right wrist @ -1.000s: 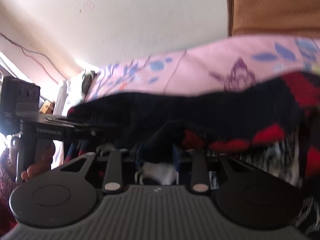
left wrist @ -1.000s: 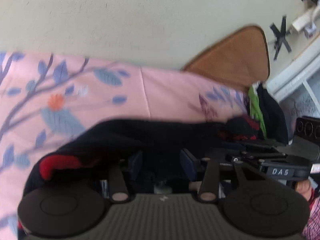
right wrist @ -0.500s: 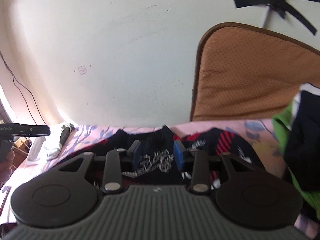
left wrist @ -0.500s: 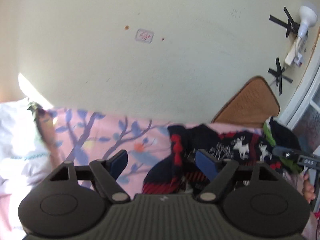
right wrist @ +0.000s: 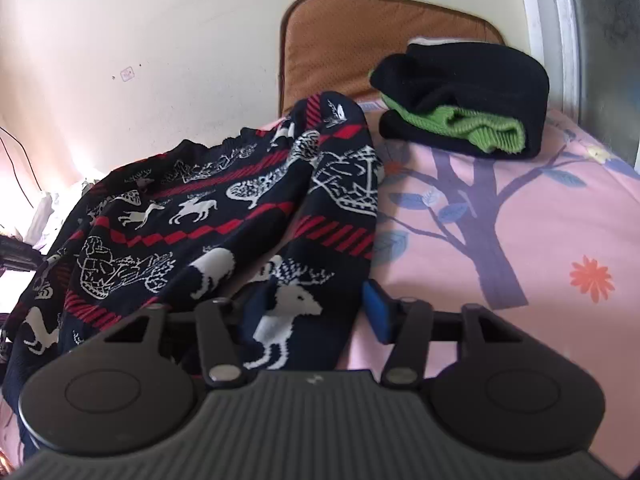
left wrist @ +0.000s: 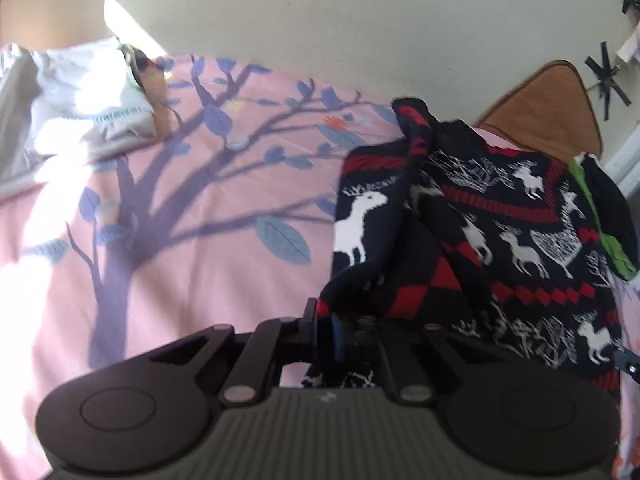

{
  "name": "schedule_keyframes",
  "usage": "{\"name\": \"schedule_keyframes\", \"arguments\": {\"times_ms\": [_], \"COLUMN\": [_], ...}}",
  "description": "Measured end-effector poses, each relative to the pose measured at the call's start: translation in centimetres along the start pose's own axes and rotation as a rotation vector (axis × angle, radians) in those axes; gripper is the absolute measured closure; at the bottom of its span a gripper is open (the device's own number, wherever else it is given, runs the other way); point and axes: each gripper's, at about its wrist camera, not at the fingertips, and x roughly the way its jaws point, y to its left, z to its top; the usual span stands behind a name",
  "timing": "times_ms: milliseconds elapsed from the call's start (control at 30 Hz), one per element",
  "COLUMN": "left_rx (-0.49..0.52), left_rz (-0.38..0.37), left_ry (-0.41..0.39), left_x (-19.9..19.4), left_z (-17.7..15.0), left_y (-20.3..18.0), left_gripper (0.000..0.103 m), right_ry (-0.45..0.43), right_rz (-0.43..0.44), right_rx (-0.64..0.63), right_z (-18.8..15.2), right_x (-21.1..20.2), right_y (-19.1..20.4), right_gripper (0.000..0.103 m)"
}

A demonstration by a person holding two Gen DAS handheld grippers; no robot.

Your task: Fold small clothes

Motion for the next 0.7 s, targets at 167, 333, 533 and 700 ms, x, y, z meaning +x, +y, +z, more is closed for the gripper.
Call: {"name": "schedule_keyframes", "arguments": {"times_ms": [167,333,533,700], "left_rx": [-0.065,-0.310,-0.024,0.114], "left_rz": [0.325,0.196,0.080,-0.104], "left_ry": [-0.221,-0.209,-0.165,-0.051], "left_x": [-2.4,-4.0,-8.6,-9.9], "left_z": [8.3,8.8,-2.1,-9.4], "left_y": [4.1,7.7,2.7,-1.4], "left_gripper": [0.095,0.059,0.047,0.047], "right_ry": [-0.113,-0.214,-0.174,-0.035], "right_rz": [-0.251,-0.667,-0.070,0.164], "right_rx": [-0.262,-0.332,-0.152,-0.198], "right_z": [3.5,9.4,3.7,-3.9], "right_x": [-0.6,-1.2,-7.0,-6.8], "right_y": [1.1,-2.4,-0.2,4.4], "right_gripper": [0.085,0.073,0.055,0.055]}}
